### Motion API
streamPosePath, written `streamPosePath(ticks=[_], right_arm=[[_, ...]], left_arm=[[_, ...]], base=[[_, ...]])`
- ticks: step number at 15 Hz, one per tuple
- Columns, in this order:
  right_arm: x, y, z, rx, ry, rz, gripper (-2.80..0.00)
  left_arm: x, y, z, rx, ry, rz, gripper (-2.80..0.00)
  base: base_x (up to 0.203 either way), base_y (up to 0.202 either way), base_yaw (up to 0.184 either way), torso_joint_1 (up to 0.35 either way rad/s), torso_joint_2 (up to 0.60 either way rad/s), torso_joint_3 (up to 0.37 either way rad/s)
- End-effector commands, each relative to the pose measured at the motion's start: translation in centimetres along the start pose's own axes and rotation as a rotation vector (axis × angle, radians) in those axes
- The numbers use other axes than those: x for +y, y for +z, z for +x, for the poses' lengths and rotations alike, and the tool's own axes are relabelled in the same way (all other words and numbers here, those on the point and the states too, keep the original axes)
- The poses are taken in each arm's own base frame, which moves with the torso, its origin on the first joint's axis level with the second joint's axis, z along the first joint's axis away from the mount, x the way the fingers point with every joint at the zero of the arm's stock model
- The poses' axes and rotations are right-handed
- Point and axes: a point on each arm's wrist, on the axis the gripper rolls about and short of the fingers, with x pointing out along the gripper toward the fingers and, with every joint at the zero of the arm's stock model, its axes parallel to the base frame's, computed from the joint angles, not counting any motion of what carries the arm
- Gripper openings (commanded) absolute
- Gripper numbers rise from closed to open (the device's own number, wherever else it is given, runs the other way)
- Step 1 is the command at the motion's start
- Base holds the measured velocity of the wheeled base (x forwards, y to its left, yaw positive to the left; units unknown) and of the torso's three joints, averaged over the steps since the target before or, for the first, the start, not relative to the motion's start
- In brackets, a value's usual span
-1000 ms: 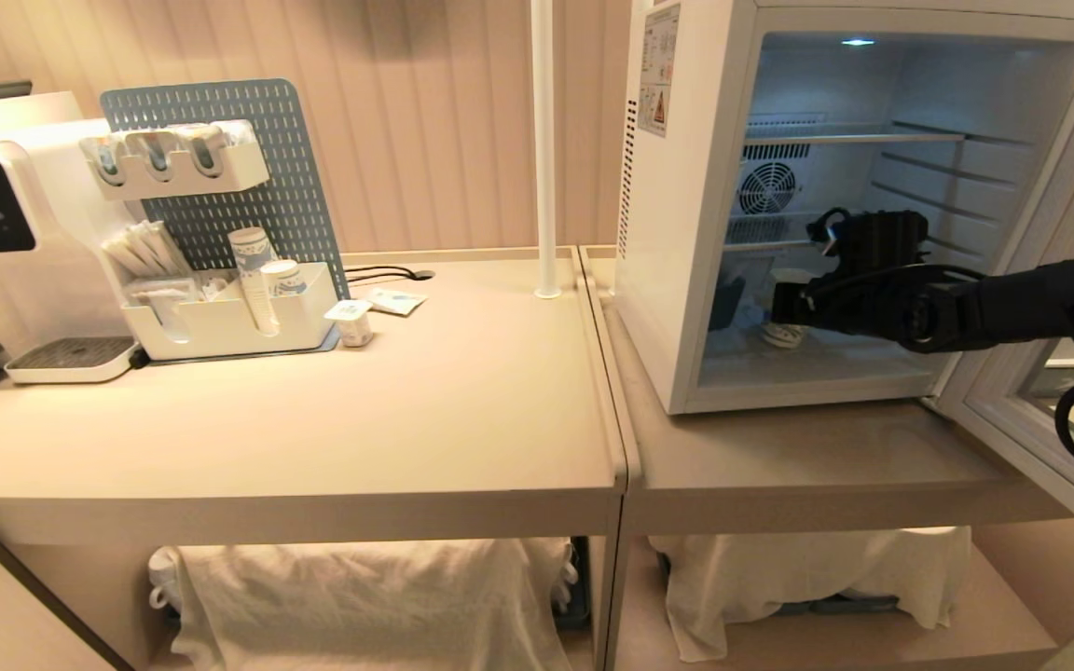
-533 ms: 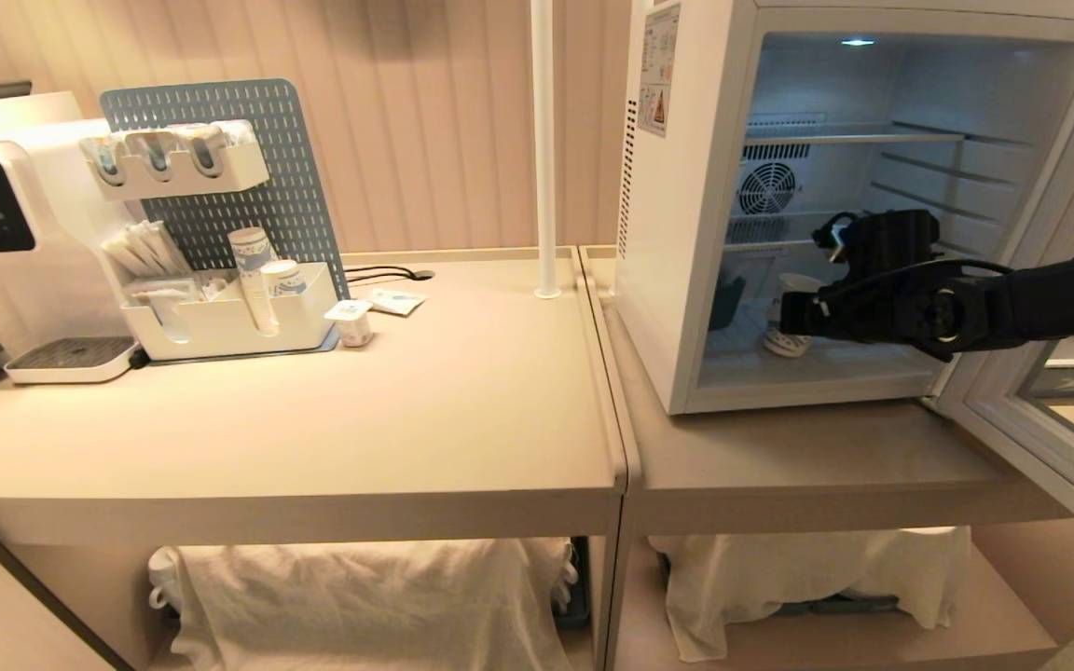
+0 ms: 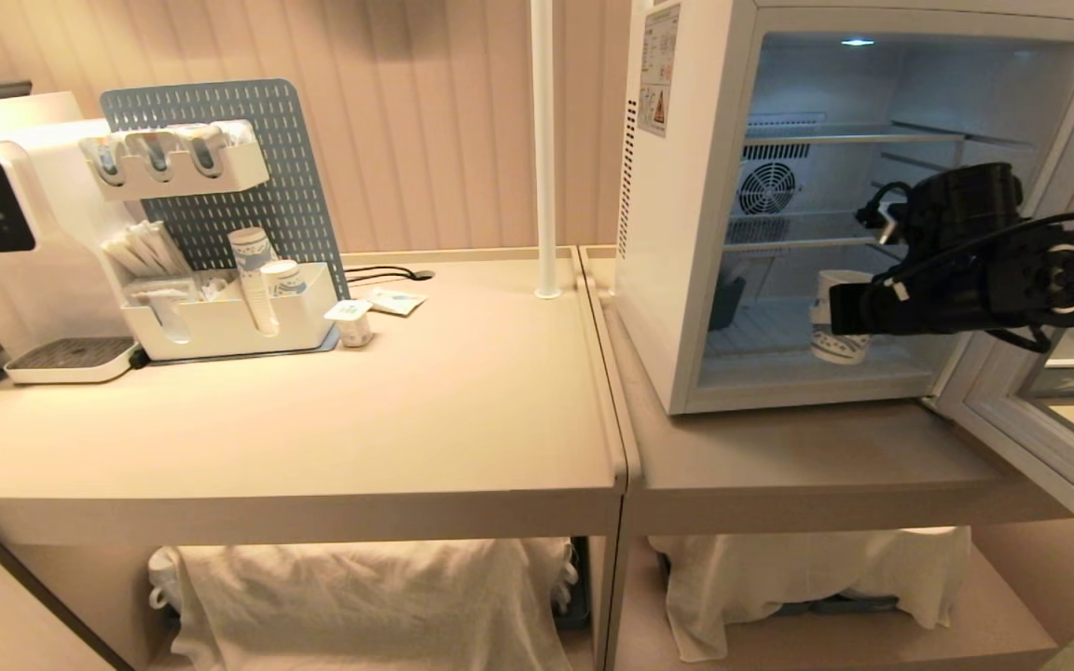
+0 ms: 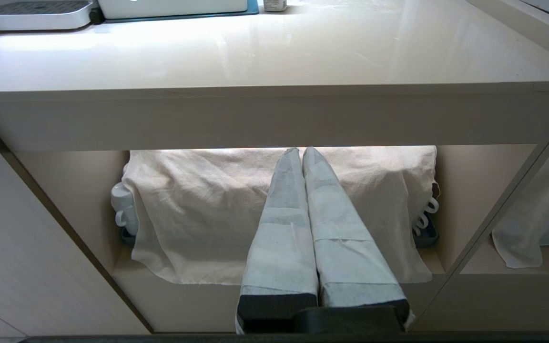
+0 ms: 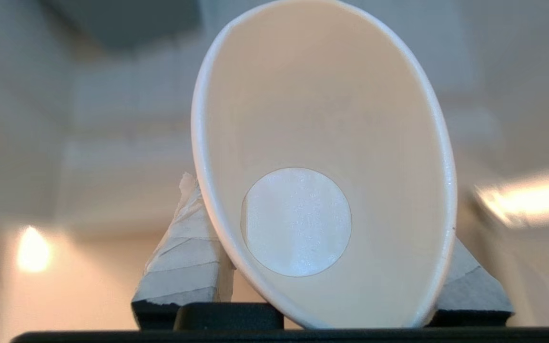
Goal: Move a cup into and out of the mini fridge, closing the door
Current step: Take the paper cup out of the freezer
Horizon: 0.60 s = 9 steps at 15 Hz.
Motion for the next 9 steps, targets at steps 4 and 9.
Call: streamPosePath(ticks=[4,9], right_arm=[[-0.9,-0.8,-10.5,0.095,-0.054,-0.077,-2.8],[-1.5,-6.1,-17.4,0.13,-0.093,-0.143,-2.8]], left_arm=[[0.0,0.0,0.0,0.003,0.0,0.0,-2.8],[0.0,0.0,0.0,0.003,0.0,0.0,-2.8]], base=[[0.0,0.0,0.0,0.0,0.0,0.0],[0.0,0.0,0.0,0.0,0.0,0.0]])
